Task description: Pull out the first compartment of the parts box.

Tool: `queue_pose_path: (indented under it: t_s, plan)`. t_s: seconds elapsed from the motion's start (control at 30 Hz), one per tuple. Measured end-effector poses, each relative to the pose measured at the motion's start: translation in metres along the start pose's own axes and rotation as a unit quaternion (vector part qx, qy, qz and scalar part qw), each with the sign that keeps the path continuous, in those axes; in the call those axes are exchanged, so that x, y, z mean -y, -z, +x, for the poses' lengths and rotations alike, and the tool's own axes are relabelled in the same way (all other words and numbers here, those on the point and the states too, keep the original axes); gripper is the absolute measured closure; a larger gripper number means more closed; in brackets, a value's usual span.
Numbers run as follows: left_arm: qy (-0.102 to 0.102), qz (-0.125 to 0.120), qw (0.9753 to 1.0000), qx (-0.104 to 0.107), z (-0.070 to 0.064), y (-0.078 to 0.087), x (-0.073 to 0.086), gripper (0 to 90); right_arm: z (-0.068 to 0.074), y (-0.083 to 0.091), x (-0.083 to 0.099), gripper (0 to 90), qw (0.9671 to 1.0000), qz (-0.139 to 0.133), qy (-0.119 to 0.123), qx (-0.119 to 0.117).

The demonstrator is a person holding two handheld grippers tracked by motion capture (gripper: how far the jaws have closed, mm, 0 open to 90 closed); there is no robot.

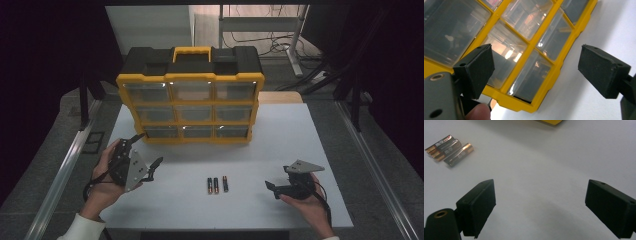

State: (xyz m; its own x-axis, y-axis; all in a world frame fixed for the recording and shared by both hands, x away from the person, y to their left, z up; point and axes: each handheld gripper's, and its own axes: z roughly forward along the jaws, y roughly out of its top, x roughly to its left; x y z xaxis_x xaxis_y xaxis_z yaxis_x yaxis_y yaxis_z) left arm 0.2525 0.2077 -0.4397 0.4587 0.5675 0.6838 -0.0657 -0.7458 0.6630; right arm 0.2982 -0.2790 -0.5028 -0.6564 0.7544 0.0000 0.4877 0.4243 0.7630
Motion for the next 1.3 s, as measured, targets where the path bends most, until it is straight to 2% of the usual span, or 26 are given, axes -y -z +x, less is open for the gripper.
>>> queue_pose_path:
  t_s: [0.47, 1.3]
  plan:
    - [0.003, -0.021, 0.9997, -0.011, 0.014, -0.003, -0.011, 14.1, 0.000, 0.000, 0.000, 10.0, 1.0000, 0.001, -0.001, 0.001]
    - [-0.011, -0.024, 0.9993, -0.026, 0.032, -0.006, -0.023, 14.0, 0.001, 0.000, 0.001, 10.0, 1.0000, 0.003, -0.001, 0.000]
